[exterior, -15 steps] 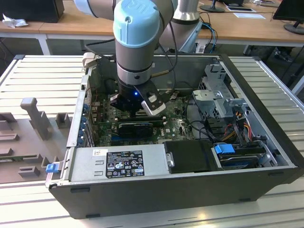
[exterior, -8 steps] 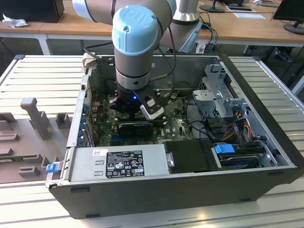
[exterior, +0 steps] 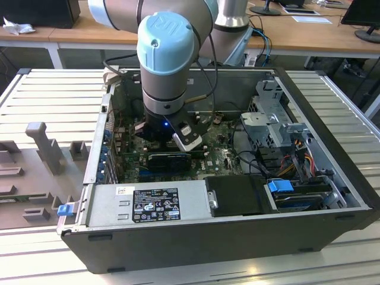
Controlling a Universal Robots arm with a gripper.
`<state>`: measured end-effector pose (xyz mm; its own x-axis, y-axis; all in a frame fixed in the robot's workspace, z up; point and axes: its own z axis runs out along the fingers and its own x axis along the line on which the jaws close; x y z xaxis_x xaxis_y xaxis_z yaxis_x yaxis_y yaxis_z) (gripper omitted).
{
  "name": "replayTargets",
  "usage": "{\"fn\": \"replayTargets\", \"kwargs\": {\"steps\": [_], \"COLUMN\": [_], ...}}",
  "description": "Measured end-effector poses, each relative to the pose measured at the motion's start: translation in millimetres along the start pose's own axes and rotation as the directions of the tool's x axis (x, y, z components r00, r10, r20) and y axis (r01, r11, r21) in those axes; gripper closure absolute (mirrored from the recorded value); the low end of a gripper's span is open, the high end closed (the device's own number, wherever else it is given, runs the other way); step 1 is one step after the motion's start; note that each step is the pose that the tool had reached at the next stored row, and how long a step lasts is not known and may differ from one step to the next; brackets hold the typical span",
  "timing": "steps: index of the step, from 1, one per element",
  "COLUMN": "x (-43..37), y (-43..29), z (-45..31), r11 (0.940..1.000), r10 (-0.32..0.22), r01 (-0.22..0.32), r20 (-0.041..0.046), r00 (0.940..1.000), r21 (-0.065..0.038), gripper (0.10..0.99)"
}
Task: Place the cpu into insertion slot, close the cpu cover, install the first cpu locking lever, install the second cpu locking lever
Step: 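Install the second cpu locking lever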
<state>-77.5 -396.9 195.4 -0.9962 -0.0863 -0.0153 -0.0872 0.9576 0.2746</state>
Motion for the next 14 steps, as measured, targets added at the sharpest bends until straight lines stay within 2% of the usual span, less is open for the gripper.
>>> {"fn": "replayTargets", "kwargs": {"steps": [1,5,10,13,14], "x": [0.8,1.3,1.3,1.1,1.0], "y": [-0.4,-0.1,2.8,6.5,7.1], "z": [1.1,0.6,-9.6,-22.4,-24.6], "r11": [1.0,1.0,1.0,1.0,1.0], "r10": [0.0,0.0,0.0,0.0,0.0], "r01": [0.0,0.0,0.0,0.0,0.0], "r20": [-0.0001,0.0006,0.0003,0.0003,0.0003], "r00": [1.0,1.0,1.0,1.0,1.0], "r21": [-0.004,-0.006,-0.005,-0.005,-0.005], "gripper": [0.98,0.98,0.98,0.98,0.98]}}
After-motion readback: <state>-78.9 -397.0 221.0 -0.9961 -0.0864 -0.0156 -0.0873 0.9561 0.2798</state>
